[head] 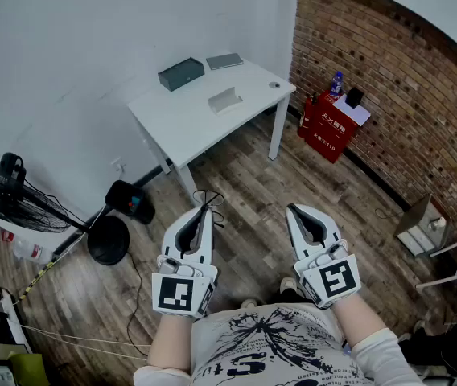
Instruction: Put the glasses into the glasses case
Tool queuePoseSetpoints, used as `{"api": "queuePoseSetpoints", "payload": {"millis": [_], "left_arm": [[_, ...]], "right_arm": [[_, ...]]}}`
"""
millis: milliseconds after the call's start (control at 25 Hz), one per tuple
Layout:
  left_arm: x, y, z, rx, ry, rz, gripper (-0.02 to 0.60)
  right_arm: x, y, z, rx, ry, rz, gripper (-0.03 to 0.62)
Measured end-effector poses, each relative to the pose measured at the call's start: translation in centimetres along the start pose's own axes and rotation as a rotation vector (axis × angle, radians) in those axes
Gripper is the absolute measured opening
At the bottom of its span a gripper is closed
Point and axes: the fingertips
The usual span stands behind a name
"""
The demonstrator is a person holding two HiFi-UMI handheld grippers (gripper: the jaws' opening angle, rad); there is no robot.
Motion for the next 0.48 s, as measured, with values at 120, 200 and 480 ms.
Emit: {"api": "queuePoseSetpoints", "payload": {"millis": [120, 200, 480], "left_arm": [[0.09, 0.03, 0.02, 0.001, -0.001, -0.002, 0.014], [0.04, -0.02, 0.03, 0.0, -0.001, -0.003, 0.014], [-0.37, -0.32, 0.51, -0.011, 0.001, -0.002, 0.014]], "right_arm": [[0.08, -0.21, -0.13, -0.006, 0.002, -0.002, 0.014], [-0.04, -0.28, -0.13, -0.009, 0.006, 0.0, 0.014], [-0.45, -0.03, 0.37, -0.023, 0.018, 0.003, 0.014]]}}
Point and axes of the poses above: the fingertips, and each gripper's own axes: y forward along the fingers, z to its left, x out of its top, and after that the axes turned 5 degrees about -z, right-handed
